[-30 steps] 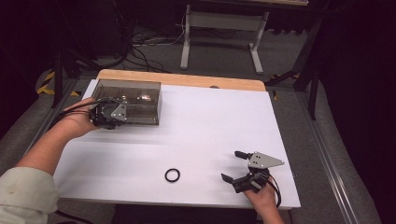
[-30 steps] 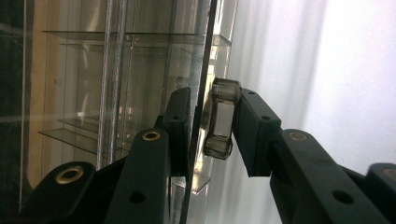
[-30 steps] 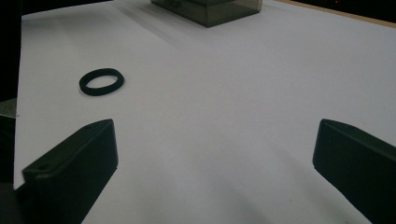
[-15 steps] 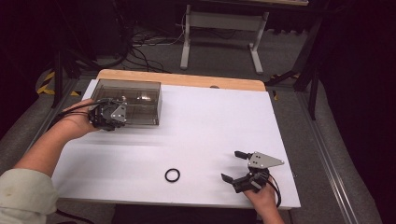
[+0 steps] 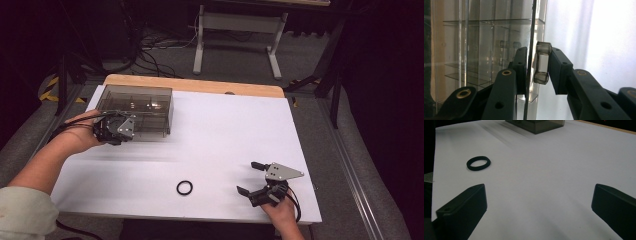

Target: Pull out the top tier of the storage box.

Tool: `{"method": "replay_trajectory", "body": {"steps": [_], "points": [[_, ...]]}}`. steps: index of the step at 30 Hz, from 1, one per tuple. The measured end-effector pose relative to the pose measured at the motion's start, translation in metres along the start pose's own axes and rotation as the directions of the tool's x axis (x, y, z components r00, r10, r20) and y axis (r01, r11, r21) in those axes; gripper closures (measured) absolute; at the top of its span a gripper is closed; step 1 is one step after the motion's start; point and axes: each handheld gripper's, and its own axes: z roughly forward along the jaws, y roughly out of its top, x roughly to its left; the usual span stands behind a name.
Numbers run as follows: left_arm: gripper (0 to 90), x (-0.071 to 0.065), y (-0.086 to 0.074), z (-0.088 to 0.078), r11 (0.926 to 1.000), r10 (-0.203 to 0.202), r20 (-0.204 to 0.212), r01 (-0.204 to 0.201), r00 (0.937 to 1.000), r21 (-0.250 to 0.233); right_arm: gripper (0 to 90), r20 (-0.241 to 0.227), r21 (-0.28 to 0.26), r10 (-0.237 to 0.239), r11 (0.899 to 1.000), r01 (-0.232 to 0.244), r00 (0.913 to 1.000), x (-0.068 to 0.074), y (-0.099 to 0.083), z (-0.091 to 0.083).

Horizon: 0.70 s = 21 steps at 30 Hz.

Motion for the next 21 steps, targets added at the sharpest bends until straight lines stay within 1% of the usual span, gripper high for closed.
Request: {"method": "replay_trajectory", "body": {"steps": [8,15,21], "points": [[69.8,-0.0026,-0.0028,-0.0014,1.0000,-0.001,0.006,0.001,1.0000,0.005,0.5,0.000,0.001,-0.003,1.000,0.003,1.0000,-0.0002,-0.0001,0.0000],[69.9,-0.0036,-0.0029,-0.0019,1.0000,0.001,0.017,0.000,0.9999,-0.003,0.5,0.001,0.001,-0.003,1.000,0.003,1.0000,-0.0001,0.0000,0.0001],[69.8,-0.0033,-0.0038,-0.0019,1.0000,-0.006,0.021,0.006,0.9998,-0.003,0.5,0.001,0.001,-0.004,1.000,0.004,1.0000,-0.0001,0.0000,0.0000]]}}
